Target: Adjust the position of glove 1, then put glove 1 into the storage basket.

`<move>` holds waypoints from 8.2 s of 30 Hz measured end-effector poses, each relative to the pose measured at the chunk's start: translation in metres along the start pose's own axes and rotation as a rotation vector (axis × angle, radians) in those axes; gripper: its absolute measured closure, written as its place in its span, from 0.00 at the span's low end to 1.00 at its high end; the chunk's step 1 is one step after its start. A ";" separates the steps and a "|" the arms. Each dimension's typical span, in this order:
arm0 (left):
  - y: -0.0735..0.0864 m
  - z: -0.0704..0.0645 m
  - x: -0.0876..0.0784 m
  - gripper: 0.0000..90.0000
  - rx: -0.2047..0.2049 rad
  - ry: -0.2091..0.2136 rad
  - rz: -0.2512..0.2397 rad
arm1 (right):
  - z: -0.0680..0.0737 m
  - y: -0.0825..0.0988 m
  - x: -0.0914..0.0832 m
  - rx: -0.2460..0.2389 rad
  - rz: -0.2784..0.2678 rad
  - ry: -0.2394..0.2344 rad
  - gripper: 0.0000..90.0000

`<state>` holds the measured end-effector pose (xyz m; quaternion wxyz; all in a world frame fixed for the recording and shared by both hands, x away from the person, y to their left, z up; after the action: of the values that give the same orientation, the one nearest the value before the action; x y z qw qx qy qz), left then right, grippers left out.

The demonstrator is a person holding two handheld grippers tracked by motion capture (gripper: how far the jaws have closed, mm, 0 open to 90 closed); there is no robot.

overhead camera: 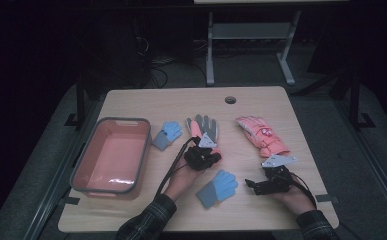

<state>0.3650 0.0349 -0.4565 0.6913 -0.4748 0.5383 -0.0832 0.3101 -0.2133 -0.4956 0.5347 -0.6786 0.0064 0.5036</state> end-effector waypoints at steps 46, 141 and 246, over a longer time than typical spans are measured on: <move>0.016 0.126 -0.009 0.99 -0.176 -0.413 0.037 | 0.000 0.000 0.000 -0.005 -0.002 -0.001 0.13; 0.064 0.038 -0.046 0.68 -0.088 -0.260 0.145 | 0.000 0.000 0.000 -0.008 0.000 -0.002 0.13; 0.040 -0.061 -0.015 0.51 0.146 0.067 0.199 | 0.002 -0.002 0.002 -0.018 0.003 -0.012 0.13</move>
<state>0.2922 0.0312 -0.4745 0.7107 -0.3643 0.5979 -0.0692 0.3103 -0.2099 -0.4956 0.5279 -0.6801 -0.0004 0.5087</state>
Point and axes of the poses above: each handheld gripper's, and its own axes: x roughly forward along the jaws, y roughly out of its underside, z roughly to its left, the point moved 2 cm from there along x, roughly forward along the jaws, and after that the axes turned 3 degrees about -y, right-handed, at the moved point
